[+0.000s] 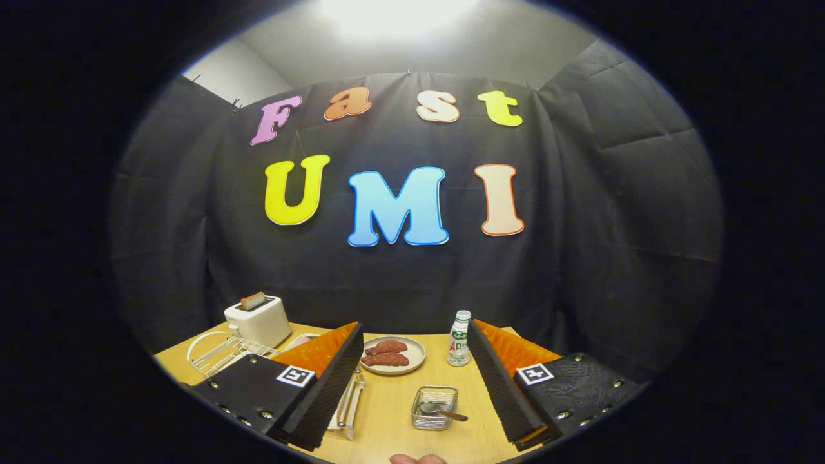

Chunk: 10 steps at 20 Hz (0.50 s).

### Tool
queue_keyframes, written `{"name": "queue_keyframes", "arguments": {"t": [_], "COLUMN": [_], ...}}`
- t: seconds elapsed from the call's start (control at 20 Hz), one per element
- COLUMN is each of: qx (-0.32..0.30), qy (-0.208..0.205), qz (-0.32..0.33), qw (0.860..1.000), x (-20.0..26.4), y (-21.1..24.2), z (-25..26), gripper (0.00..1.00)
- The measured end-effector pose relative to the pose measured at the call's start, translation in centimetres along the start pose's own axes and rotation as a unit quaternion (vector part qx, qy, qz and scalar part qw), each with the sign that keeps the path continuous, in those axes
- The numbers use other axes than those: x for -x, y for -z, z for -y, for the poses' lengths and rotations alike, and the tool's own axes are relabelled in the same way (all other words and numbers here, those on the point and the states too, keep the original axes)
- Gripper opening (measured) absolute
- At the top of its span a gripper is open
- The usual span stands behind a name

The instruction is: Take the plate from the dish rack, then take the spoon from the basket and place it into the plate.

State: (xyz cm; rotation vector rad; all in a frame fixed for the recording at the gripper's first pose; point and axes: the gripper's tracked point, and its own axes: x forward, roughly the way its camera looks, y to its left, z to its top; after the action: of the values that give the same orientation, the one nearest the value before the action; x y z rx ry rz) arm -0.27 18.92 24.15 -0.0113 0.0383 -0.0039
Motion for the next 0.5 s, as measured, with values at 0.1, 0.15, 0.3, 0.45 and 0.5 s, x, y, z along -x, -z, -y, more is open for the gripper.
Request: {"name": "queue_keyframes", "arguments": {"t": [0.1, 0.15, 0.3, 0.45, 0.5], "qx": [-0.005, -0.008, -0.019, -0.017, -0.015], "qy": [-0.012, -0.019, -0.035, -0.036, -0.035], "qz": [-0.036, -0.052, -0.098, -0.144, -0.159], "qw": [0.999, 0.998, 0.994, 0.989, 0.986], "x": [-0.8, -1.2, -2.8, -4.4, -4.8], "y": [0.1, 0.1, 0.8, 2.1, 2.8], "z": [-3.0, -4.4, -8.3, -11.2, -12.1], "gripper": [0.98, 0.99, 0.98, 0.99, 0.99]}}
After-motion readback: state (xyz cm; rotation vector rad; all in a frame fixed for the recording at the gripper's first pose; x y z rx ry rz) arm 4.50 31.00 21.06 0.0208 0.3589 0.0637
